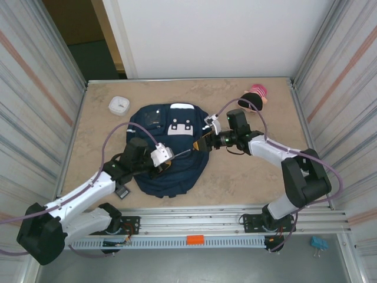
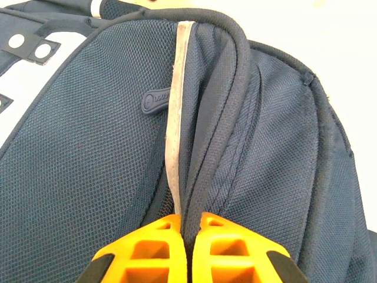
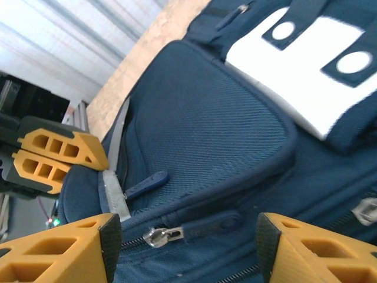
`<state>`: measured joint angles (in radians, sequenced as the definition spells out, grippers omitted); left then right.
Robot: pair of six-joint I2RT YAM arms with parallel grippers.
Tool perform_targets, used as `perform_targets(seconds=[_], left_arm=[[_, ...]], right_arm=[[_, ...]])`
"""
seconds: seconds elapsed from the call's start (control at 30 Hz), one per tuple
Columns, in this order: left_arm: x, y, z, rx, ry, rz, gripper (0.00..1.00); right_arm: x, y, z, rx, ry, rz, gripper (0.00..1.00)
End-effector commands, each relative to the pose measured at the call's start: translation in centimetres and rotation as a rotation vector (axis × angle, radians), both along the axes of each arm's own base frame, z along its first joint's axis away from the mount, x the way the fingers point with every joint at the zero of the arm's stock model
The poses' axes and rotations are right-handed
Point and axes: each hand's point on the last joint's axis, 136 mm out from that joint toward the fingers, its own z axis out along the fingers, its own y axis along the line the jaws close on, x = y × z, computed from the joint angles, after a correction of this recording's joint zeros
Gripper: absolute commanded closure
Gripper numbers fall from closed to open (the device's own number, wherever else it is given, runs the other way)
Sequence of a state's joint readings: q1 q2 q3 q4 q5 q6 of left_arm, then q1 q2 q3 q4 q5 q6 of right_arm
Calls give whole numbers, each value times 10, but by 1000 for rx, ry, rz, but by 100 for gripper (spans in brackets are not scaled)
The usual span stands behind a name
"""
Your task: Pack books, pencil case, and school supplies into a backpack
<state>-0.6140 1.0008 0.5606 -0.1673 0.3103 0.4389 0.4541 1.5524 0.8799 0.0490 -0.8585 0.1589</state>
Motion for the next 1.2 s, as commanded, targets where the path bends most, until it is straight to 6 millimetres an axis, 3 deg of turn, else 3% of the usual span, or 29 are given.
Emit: perform_targets(seconds=[0.0, 0.2, 0.37, 0.47, 0.67, 0.8, 0.9, 1.03, 1.17], left_arm=[[3, -17, 35, -115, -42, -46, 100], [7, -16, 37, -110, -63, -37, 100], [10, -13, 36, -103, -65, -15, 100], [12, -10, 34, -94, -62, -1, 100], [12, -9, 37, -96, -63, 2, 100], [6, -13, 42, -127, -58, -38, 100], [0, -17, 46, -163, -52, -73, 100], [-2, -19, 50, -192, -57, -93, 100], [-3, -20, 51, -201, -60, -101, 100]], right_arm=[[-14, 13, 0, -2, -5, 108, 37], [-28, 19, -8, 7, 58, 184, 39], [-47, 13, -9, -31, 103, 226, 49], [-55, 9, -6, -39, 105, 229, 55], [-67, 0, 9, -42, 102, 236, 53], [-45, -11, 16, -46, 27, 129, 38], [-20, -13, 18, -54, -17, 61, 35], [-2, 1, 15, -42, -11, 73, 31], [2, 17, 5, -56, -7, 108, 26]])
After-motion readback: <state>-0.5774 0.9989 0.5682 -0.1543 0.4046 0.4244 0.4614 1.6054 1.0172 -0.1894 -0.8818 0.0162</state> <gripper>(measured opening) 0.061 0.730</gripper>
